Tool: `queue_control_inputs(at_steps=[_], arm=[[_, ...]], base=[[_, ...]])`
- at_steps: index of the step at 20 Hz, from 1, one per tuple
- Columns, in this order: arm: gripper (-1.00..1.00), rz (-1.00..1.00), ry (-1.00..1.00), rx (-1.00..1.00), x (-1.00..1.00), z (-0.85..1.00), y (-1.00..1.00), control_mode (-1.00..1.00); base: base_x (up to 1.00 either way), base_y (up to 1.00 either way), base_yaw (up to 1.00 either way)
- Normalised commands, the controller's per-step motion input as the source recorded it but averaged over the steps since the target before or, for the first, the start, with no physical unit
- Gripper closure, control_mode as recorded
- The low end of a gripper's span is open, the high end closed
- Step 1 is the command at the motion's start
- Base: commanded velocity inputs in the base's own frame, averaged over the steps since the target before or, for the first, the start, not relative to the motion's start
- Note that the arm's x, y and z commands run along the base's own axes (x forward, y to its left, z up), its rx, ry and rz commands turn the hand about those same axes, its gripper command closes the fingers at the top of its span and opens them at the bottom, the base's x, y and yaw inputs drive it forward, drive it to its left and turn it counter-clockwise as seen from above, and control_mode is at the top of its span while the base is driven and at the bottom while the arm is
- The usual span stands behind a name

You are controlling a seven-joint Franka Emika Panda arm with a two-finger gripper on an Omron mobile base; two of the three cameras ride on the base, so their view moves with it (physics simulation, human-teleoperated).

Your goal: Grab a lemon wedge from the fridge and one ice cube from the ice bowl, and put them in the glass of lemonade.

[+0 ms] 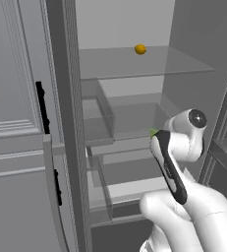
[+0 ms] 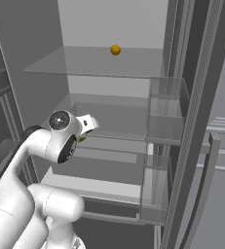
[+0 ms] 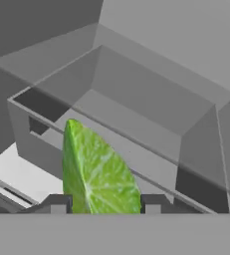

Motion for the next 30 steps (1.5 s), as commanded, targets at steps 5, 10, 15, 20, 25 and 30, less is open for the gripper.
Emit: queue_control_inputs(at_steps=[5,10,15,20,25,30], arm=[[1.0,0.0,0.04,0.03,-0.95,0.56,0.0,-1.0],[1.0,0.0,-0.03,0.0,-0.77,0.29,0.0,-1.0],[1.0,-0.07,-0.02,0.0,-0.55,0.2,0.0,-1.0],[1.0,-0.1,0.0,0.0,-0.12,0.08,0.05,-1.0],[1.0,-0.05,-0.01,0.0,-0.24,0.0,0.0,1.0],[1.0,0.0,0.0,0.0,0.0,0.0,0.0,1.0]], base=[[0.0,0.0,0.0],[0.0,0.0,0.0],[0.0,0.0,0.0],[0.0,0.0,0.0],[-0.58,0.0,-0.05],[-1.0,0.0,-0.06]])
